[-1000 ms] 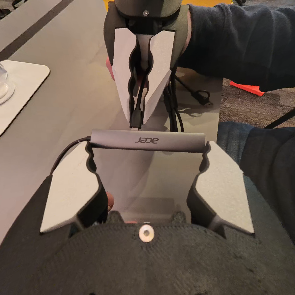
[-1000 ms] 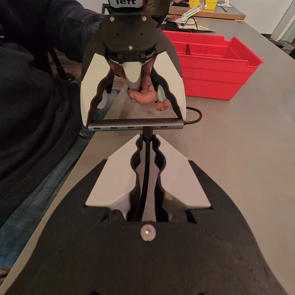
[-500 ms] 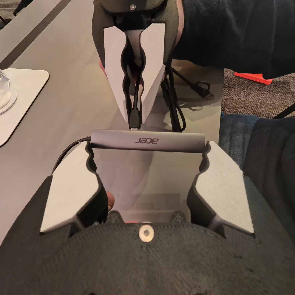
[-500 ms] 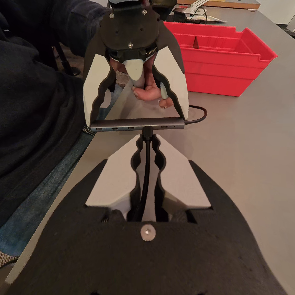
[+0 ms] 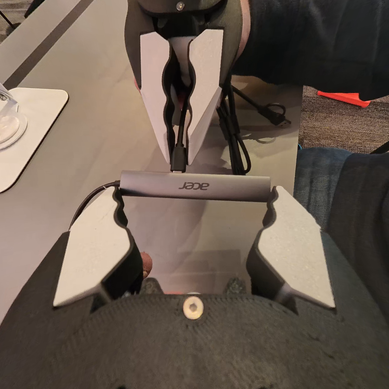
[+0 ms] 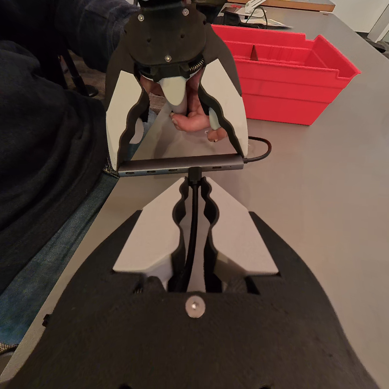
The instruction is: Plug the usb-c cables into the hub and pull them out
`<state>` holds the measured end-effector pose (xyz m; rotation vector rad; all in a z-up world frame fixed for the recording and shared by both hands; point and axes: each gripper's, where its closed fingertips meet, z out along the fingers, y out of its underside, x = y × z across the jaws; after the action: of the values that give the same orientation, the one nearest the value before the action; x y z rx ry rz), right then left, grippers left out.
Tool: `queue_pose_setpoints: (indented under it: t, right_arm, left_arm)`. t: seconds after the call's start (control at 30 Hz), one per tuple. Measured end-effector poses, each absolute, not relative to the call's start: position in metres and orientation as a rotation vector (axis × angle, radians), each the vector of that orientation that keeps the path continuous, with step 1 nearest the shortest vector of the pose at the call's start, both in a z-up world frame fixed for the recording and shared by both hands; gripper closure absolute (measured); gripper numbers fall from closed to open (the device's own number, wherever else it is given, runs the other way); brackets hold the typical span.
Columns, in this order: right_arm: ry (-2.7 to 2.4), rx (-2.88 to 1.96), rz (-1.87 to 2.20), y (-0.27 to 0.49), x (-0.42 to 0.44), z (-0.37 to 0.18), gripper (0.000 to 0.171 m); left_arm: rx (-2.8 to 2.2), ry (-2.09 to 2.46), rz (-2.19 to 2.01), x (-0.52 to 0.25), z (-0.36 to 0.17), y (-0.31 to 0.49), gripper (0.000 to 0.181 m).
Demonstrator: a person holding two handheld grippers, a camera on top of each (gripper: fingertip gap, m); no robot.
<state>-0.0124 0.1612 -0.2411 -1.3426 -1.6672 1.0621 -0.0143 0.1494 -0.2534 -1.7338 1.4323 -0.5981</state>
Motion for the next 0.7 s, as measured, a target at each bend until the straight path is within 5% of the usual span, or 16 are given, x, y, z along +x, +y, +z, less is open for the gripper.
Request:
queue_pose_setpoints:
  t: [0.7]
  right_arm:
    - [-1.529, -1.399, 0.774, 0.188, 0.008, -0.193, 0.162]
  left_arm:
    - [-1.698, 1.309, -0.525, -0.023, -0.221, 0.171, 0.064]
